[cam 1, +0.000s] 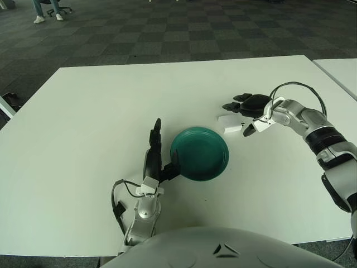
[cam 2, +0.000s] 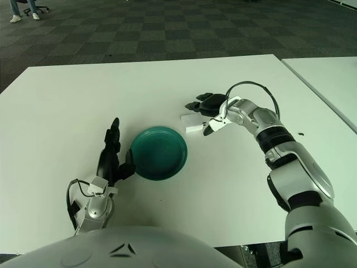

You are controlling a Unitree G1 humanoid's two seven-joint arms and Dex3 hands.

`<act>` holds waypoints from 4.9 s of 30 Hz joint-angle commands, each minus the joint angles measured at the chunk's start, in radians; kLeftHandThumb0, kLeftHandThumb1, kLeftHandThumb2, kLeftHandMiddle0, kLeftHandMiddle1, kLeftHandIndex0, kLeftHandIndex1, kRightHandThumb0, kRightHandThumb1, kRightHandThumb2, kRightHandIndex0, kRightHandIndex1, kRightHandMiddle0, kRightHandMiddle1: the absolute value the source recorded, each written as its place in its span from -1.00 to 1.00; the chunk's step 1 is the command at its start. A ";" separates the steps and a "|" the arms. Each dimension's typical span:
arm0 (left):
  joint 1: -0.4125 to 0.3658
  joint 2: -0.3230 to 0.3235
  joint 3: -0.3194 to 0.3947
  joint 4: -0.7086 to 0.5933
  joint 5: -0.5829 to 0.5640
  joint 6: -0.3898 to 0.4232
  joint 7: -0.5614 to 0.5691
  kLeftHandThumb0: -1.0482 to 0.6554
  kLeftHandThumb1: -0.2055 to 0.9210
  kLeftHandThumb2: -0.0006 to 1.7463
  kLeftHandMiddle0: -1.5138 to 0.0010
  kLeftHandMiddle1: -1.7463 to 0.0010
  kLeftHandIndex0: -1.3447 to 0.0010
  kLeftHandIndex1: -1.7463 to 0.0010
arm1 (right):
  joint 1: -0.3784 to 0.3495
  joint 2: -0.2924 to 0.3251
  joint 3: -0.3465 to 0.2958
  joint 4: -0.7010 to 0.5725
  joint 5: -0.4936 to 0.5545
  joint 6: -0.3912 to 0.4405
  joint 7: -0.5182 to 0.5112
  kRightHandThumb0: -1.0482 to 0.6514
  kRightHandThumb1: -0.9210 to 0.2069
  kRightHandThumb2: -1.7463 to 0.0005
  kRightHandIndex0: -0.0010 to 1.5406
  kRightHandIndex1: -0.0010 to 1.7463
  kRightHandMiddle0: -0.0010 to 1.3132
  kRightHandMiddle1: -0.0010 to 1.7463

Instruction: Put the charger into the plate.

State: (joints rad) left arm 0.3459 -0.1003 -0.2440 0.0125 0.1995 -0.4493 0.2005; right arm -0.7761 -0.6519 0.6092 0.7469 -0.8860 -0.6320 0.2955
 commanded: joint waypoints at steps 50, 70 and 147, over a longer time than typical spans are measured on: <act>-0.020 0.001 0.001 0.057 -0.056 -0.032 -0.043 -0.94 1.00 0.08 1.00 1.00 1.00 0.88 | -0.268 0.238 0.188 0.323 -0.114 0.041 0.024 -1.00 -1.00 0.34 -0.77 -0.98 -0.96 -0.97; -0.015 -0.011 0.008 0.029 -0.112 0.006 -0.083 -0.96 1.00 0.04 1.00 1.00 1.00 0.89 | -0.135 0.328 0.194 0.477 -0.104 0.251 -0.264 -0.91 -1.00 0.60 -0.66 -0.97 -1.00 -0.73; -0.010 -0.045 0.080 0.106 -0.326 -0.071 -0.210 -0.91 1.00 0.04 0.99 1.00 1.00 0.76 | -0.048 0.168 0.118 0.317 0.005 0.270 -0.695 -0.29 -0.13 -0.34 0.33 1.00 -0.20 1.00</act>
State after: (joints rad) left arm 0.3216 -0.1077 -0.1620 0.1047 -0.1105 -0.5224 -0.0040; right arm -0.7918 -0.4414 0.7611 1.1548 -0.8994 -0.3469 -0.4366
